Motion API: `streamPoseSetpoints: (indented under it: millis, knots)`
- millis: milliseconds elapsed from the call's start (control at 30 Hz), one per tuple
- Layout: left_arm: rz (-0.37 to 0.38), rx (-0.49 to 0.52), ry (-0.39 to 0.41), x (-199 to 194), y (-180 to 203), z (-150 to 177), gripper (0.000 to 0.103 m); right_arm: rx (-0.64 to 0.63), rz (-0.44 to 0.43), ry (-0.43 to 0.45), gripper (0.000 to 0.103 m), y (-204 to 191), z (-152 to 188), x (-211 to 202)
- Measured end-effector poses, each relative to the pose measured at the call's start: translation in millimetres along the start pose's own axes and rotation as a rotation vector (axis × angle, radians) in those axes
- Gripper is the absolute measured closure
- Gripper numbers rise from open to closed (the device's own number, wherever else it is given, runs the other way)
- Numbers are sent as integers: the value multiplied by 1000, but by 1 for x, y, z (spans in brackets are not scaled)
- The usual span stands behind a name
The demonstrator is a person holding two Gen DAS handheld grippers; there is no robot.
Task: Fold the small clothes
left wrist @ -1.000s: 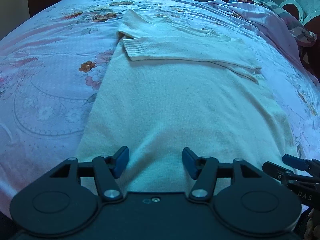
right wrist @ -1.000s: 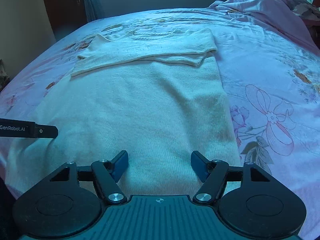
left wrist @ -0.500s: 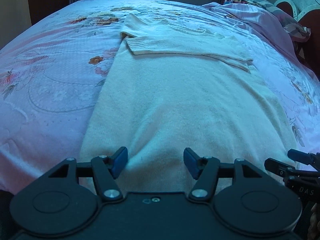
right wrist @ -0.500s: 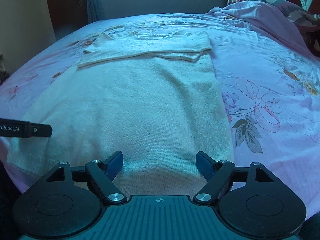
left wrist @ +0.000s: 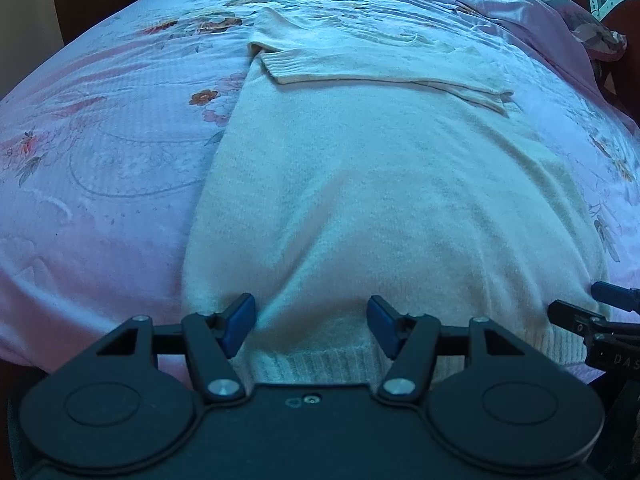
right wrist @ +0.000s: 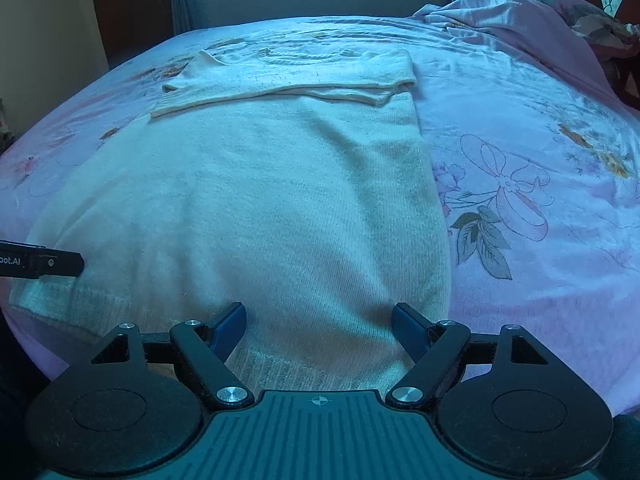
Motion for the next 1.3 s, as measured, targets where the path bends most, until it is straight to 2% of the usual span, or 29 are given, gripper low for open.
streamPoseSetpoints:
  millis: [267, 467, 633, 733, 800, 833, 867, 900, 1033, 1100, 1133, 1300]
  knots:
    - [-46, -44, 21, -12, -27, -4, 43, 67, 67, 0, 24, 26, -2, -13]
    - [-76, -93, -2, -10, -51, 3, 43, 120, 103, -27, 24, 45, 5, -15]
    - [-31, -140, -31, -6, -59, 13, 47, 164, 84, -53, 24, 49, 9, -14]
    - [9, -162, -40, -5, -60, 16, 55, 184, 60, -69, 24, 47, 11, -14]
    - [40, -182, -47, -4, -60, 17, 68, 193, 46, -76, 25, 45, 11, -14]
    - [62, -192, -56, -3, -59, 18, 74, 205, 36, -78, 31, 45, 11, -14]
    - [80, -200, -63, -3, -57, 19, 84, 219, 24, -83, 51, 44, 12, -15]
    - [94, -200, -68, -3, -55, 19, 89, 234, 13, -92, 63, 44, 12, -15]
    - [128, -208, -72, -4, -49, 17, 95, 294, -21, -106, 66, 48, 12, -15]
    - [161, -221, -59, -9, -45, 13, 95, 326, -50, -119, 90, 49, 12, -16]
    - [177, -224, -52, -11, -42, 10, 96, 344, -73, -130, 92, 48, 12, -16]
    - [252, -228, 9, -21, -27, -21, 96, 450, -175, -105, 96, 50, -4, -18]
Point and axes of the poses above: each gripper's, at about its wrist camera, not at the fingertips, and x roughly the way its jaws point, y to its right, z to its underside, the point moved 8 cm from there along x, roughly the way its jaws point, and after that the axes turned 6 degrees about y, right-handed, at the moved point
